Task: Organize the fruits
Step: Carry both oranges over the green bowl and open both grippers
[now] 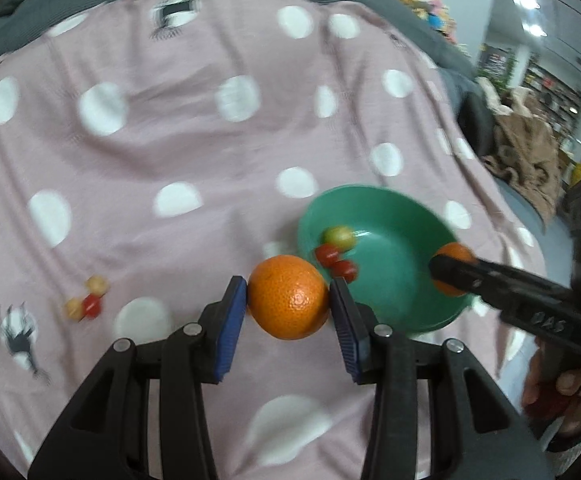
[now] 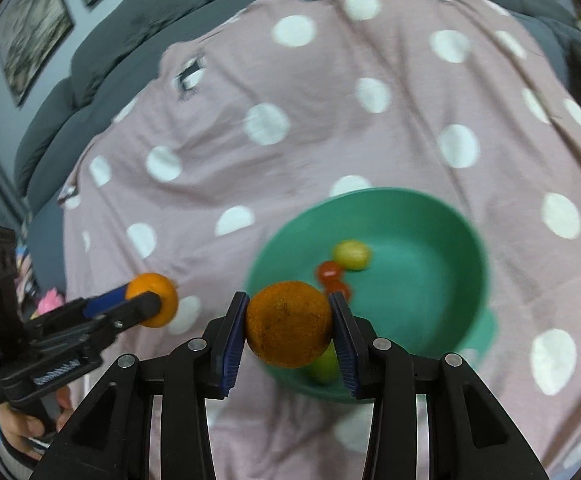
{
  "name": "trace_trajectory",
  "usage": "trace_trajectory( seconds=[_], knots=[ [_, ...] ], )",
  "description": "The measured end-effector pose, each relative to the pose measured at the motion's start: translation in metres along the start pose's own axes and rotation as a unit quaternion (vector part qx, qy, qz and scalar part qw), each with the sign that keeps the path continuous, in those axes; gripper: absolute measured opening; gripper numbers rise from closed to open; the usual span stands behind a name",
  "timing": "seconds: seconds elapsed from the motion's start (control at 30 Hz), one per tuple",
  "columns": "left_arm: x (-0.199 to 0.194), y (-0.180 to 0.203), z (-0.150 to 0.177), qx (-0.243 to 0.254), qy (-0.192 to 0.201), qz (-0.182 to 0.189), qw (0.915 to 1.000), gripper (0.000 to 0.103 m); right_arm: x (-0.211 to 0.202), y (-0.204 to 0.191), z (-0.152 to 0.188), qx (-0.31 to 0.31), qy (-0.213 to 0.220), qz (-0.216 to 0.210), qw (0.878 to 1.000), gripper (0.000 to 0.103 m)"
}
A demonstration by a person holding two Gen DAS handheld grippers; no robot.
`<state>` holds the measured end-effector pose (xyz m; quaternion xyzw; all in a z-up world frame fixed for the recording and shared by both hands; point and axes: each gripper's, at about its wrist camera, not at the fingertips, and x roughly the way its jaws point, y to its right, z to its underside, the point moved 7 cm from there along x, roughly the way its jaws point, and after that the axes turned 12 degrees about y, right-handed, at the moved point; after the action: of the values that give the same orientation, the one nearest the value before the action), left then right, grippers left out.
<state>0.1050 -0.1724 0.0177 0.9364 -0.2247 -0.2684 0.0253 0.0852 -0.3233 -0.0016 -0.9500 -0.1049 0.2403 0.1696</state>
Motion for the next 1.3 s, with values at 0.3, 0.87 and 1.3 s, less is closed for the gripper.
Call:
trace_trajectory(
  seconds=[0.3, 0.87, 1.3],
  knots=[
    [0.057, 0.058, 0.000, 0.031, -0.036, 0.051, 0.9976, 0.042, 0.003, 0.036, 0.006, -0.004, -0.004, 0.044, 0.999, 0.042],
    [0.089, 0.064, 0.036, 0.076, -0.086, 0.025, 0.9930, 0.043, 0.013, 0.048, 0.021, -0.008, -0.025, 0.054, 0.998, 0.042],
    [0.086, 0.059, 0.031, 0.059, -0.077, 0.023, 0.9950, 0.044, 0.014, 0.046, 0.023, -0.006, -0.033, 0.052, 0.998, 0.042]
  ],
)
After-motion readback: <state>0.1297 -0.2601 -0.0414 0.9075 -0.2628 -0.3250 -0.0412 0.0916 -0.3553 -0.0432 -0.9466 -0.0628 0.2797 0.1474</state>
